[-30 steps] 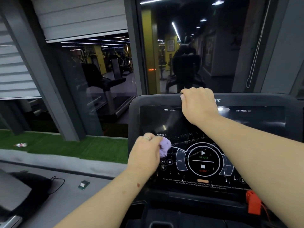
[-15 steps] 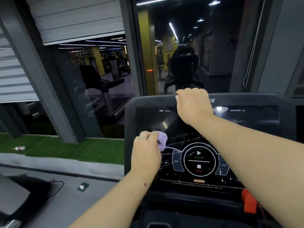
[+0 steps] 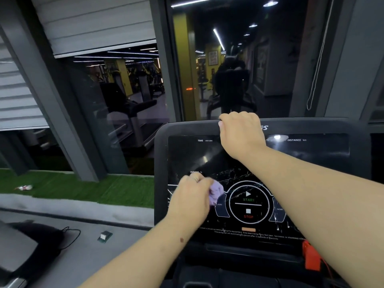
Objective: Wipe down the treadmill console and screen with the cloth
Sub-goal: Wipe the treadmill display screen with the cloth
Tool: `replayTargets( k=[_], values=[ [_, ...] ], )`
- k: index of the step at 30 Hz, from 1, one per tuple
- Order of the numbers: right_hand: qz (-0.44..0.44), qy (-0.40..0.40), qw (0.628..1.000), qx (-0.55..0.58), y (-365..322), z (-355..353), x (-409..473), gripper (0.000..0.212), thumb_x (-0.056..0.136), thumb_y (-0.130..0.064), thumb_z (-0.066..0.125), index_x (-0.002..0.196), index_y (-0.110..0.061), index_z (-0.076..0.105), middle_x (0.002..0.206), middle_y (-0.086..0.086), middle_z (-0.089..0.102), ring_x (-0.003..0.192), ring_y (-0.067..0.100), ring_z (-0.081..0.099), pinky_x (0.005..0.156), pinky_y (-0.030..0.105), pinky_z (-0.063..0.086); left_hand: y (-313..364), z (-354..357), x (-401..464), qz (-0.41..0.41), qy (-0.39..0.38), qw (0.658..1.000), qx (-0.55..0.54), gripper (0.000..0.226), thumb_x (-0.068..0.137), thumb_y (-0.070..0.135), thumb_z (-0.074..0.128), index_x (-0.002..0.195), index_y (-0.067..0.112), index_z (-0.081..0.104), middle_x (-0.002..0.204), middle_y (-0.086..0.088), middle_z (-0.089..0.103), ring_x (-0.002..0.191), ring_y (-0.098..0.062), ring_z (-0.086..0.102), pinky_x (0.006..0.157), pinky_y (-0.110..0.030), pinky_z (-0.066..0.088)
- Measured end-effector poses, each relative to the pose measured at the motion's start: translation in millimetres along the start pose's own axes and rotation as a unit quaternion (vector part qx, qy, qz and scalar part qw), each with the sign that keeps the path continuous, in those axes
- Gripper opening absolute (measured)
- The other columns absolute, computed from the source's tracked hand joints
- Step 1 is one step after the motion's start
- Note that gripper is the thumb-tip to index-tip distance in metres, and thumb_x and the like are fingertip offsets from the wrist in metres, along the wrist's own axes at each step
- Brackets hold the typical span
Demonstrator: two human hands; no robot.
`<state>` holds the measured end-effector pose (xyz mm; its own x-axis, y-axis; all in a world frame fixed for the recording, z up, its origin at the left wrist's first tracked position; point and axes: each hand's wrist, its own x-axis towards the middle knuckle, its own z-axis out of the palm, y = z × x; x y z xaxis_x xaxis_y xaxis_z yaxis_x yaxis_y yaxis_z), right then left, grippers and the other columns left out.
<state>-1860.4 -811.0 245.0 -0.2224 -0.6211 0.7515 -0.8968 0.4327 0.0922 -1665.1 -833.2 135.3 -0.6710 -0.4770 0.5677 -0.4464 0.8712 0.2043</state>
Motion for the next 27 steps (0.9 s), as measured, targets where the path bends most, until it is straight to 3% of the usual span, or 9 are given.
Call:
replayTargets(
  k=[3,5,7,10,15,19,21,25,27],
  values=[
    [0.002,-0.006,1.0,0.001,2,0,0,0.026,0.105,-0.031,0.036,0.086,-0.024,0.052,0.075,-0.004,0.048,0.068,0.025,0.042,0.07,0.037,0.027,-15,-10,23,-0.089,0.091,0.992,0.011,0.031,0.078,-0.002,0.058,0.096,0.019,0.072,0.09,-0.002,0.059,0.074,-0.028,0.057,0.065,-0.042,0.052],
    [0.001,-0.006,1.0,0.009,2,-2,0,0.025,0.105,-0.031,0.035,0.084,-0.025,0.048,0.075,-0.004,0.05,0.069,0.025,0.042,0.071,0.037,0.027,-4,-1,15,-0.128,0.094,0.987,-0.015,0.028,0.086,0.004,0.055,0.102,0.02,0.071,0.101,-0.004,0.062,0.085,-0.03,0.058,0.073,-0.045,0.053],
    [0.0,-0.006,1.0,0.016,1,-3,0,0.024,0.105,-0.031,0.035,0.084,-0.025,0.045,0.075,-0.005,0.048,0.069,0.024,0.042,0.072,0.037,0.028,18,13,-5,-0.087,0.032,0.994,-0.052,0.019,0.09,0.014,0.051,0.095,0.025,0.066,0.105,0.001,0.064,0.09,-0.026,0.057,0.077,-0.045,0.053],
    [-0.001,-0.011,1.0,0.025,0,-3,0,0.024,0.106,-0.031,0.034,0.085,-0.025,0.043,0.076,-0.005,0.046,0.071,0.024,0.042,0.073,0.037,0.028,19,12,-11,0.003,-0.003,1.0,-0.008,0.03,0.084,0.015,0.045,0.103,0.025,0.066,0.103,0.002,0.058,0.086,-0.022,0.053,0.068,-0.035,0.05],
    [0.003,-0.016,1.0,0.023,1,-2,0,0.024,0.105,-0.031,0.034,0.084,-0.025,0.044,0.076,-0.005,0.046,0.071,0.024,0.043,0.073,0.037,0.028,-4,-2,25,-0.128,0.088,0.988,0.006,0.03,0.078,0.002,0.053,0.099,0.017,0.07,0.093,-0.005,0.057,0.072,-0.026,0.05,0.062,-0.034,0.04],
    [-0.001,-0.016,1.0,0.024,0,-4,0,0.024,0.106,-0.032,0.033,0.086,-0.025,0.044,0.078,-0.005,0.049,0.072,0.023,0.043,0.074,0.037,0.029,33,20,-3,-0.035,-0.008,0.999,0.01,0.028,0.084,0.009,0.055,0.108,0.02,0.065,0.107,-0.002,0.057,0.085,-0.022,0.048,0.069,-0.036,0.049],
    [-0.003,-0.018,0.999,0.029,2,-4,0,0.025,0.106,-0.032,0.034,0.088,-0.024,0.048,0.08,-0.004,0.054,0.073,0.023,0.043,0.074,0.037,0.03,22,18,4,0.001,-0.015,1.0,0.02,0.032,0.082,0.008,0.055,0.109,0.021,0.066,0.104,0.0,0.058,0.083,-0.021,0.048,0.068,-0.036,0.05],
    [-0.003,-0.029,0.999,0.035,6,-3,0,0.028,0.106,-0.031,0.033,0.098,-0.023,0.059,0.088,-0.002,0.062,0.076,0.023,0.042,0.075,0.037,0.027,-2,13,21,-0.082,0.078,0.993,0.025,0.038,0.079,0.0,0.059,0.111,0.019,0.069,0.099,-0.003,0.06,0.079,-0.026,0.052,0.067,-0.037,0.05],
    [-0.007,-0.04,0.999,0.034,6,-6,1,0.03,0.106,-0.032,0.033,0.103,-0.023,0.061,0.092,-0.002,0.064,0.077,0.023,0.044,0.076,0.038,0.03,14,21,9,-0.076,0.05,0.996,0.024,0.037,0.084,0.006,0.057,0.117,0.02,0.065,0.109,-0.001,0.058,0.09,-0.024,0.052,0.075,-0.038,0.051]
  ],
)
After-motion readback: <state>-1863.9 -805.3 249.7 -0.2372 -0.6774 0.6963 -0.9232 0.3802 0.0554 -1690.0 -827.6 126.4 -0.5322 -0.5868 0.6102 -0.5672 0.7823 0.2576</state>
